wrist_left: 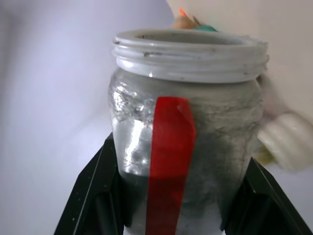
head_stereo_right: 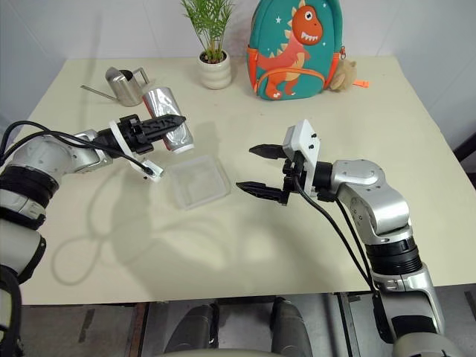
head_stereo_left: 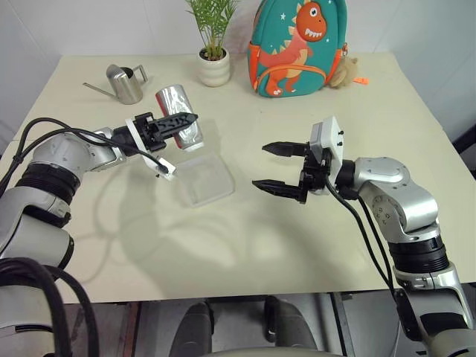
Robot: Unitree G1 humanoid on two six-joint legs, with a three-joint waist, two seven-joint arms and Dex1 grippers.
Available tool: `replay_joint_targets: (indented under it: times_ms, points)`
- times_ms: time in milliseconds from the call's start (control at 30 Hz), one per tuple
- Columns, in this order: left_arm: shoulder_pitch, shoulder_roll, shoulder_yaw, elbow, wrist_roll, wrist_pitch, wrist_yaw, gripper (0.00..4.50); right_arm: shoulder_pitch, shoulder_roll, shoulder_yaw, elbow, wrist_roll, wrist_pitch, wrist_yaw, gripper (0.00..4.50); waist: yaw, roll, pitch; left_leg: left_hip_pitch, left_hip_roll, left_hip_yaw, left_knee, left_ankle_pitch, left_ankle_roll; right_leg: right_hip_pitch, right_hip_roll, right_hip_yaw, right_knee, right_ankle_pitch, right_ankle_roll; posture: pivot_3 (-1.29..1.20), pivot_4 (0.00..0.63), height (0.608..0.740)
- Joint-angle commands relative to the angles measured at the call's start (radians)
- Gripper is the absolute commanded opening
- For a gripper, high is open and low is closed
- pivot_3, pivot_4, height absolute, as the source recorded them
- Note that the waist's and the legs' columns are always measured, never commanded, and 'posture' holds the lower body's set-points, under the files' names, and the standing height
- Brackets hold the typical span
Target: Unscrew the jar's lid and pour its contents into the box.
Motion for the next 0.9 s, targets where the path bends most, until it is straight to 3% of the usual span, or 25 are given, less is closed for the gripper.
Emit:
replay_joint_targets:
  times_ms: [33,367,600,700,800,900]
  points:
    - [-0.067,-0.017,-0.068,0.050,0.074,0.153,0.179,1.92,0.005,0.011,-0.027,-0.047,0.024,0.004,-0.016,4.49,0.000,0.000,0.000,0.000,0.000,0.000,0.000,0.000,0.000,0.000,0.000,0.000,0.000,0.000,0.000,0.00,0.150,0.740]
    - [-0.083,-0.019,-0.146,0.115,0.044,0.204,0.252,1.92,0.012,0.024,-0.031,-0.048,0.029,0.007,-0.029,4.49,-0.003,0.000,0.000,0.000,0.000,0.002,0.000,0.002,-0.005,-0.002,0.000,0.001,0.001,0.000,0.000,0.00,0.150,0.740]
    - [-0.078,0.026,-0.129,0.011,-0.046,0.011,0.226,1.92,0.014,0.022,-0.030,-0.045,0.031,0.005,-0.027,4.49,-0.002,0.000,0.000,-0.001,0.000,0.002,0.000,0.002,-0.006,-0.002,0.000,0.001,0.001,0.000,0.000,0.00,0.150,0.740]
    - [-0.071,0.052,-0.046,-0.018,-0.235,-0.226,0.073,1.92,0.017,0.016,-0.032,-0.044,0.031,0.006,-0.023,4.49,-0.002,-0.001,0.000,-0.001,0.000,0.003,0.001,0.002,-0.006,-0.003,0.000,0.001,0.001,0.000,0.000,0.00,0.150,0.740]
    - [-0.042,0.034,0.097,0.107,-0.591,-0.517,-0.275,1.92,0.019,0.009,-0.036,-0.039,0.030,0.006,-0.019,4.49,-0.003,-0.001,0.000,-0.001,0.000,0.003,0.001,0.002,-0.007,-0.003,0.000,0.001,0.001,0.000,0.000,0.00,0.150,0.740]
    - [0.076,-0.020,0.270,0.223,-1.078,-0.656,-0.791,1.92,0.017,0.006,-0.034,-0.031,0.029,0.004,-0.013,4.49,-0.010,0.000,-0.001,0.000,0.000,0.005,0.001,0.002,-0.007,-0.003,-0.001,0.002,0.001,0.000,0.000,0.00,0.150,0.740]
